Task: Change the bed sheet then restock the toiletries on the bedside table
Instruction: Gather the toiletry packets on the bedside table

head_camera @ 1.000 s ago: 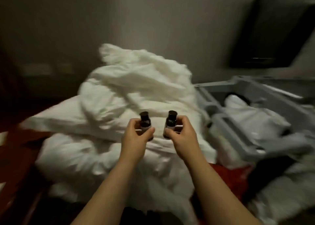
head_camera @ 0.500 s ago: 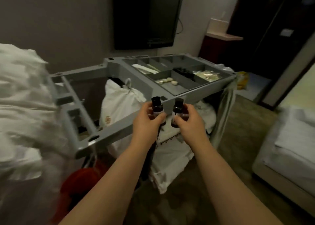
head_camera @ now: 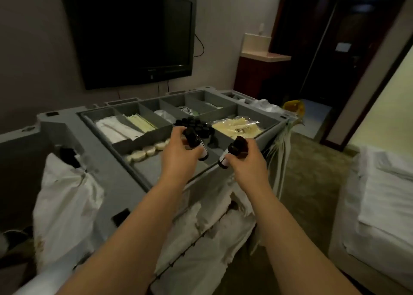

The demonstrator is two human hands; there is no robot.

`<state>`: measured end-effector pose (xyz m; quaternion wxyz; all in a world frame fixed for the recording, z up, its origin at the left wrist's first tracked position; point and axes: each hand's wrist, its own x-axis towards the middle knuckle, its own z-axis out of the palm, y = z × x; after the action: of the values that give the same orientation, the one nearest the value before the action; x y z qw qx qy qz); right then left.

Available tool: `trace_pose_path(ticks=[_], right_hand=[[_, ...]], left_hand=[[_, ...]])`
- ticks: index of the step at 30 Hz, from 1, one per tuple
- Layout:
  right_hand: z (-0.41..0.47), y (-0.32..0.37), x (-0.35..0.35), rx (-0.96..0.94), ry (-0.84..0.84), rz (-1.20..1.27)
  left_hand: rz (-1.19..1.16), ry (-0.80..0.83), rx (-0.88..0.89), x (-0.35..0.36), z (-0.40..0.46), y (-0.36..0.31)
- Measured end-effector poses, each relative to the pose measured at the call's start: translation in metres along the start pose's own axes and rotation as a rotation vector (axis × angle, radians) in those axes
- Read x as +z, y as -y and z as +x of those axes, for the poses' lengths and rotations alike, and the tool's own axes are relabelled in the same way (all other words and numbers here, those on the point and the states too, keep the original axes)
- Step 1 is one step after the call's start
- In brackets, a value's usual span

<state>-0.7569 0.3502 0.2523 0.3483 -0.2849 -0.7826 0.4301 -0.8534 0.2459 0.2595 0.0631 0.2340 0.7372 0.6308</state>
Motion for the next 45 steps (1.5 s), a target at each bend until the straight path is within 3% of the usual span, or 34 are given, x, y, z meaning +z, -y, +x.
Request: trace_pose_path(ticks=[4,8,13,21,25,31,39,45], right_hand=[[0.078,-0.026,0.011,-0.018,0.048,-0.011],[0.154,-0.059,0.031,-0.104,0.298,-0.191],[0.218,-0.088,0.046,-0.299,0.604,-0.512],[0.267,-0.103,0.06,-0.604,0.924,-0.649],[0.273,-0.11,0.064,-0.688,0.916,-0.598],[0.282,-0.11,0.067,-0.63,0.856,-0.565],[0.28,-0.114,0.068,-0.599,0.868,-0.573],[0.275,-0.111,0.06,-0.537,0.906,-0.538]], left_hand=[[0.127,-0.019,-0.012,0.031,0.061,0.014],[0.319,-0.023,-0.03,0.064,0.106,0.033],[0.581,-0.139,-0.088,0.109,0.139,0.043],[0.896,-0.166,-0.194,0.144,0.155,0.051],[0.973,-0.138,-0.261,0.155,0.162,0.056],[1.078,-0.199,-0.26,0.166,0.164,0.056],[0.959,-0.261,-0.451,0.174,0.166,0.055],[1.054,-0.208,-0.374,0.168,0.157,0.048]])
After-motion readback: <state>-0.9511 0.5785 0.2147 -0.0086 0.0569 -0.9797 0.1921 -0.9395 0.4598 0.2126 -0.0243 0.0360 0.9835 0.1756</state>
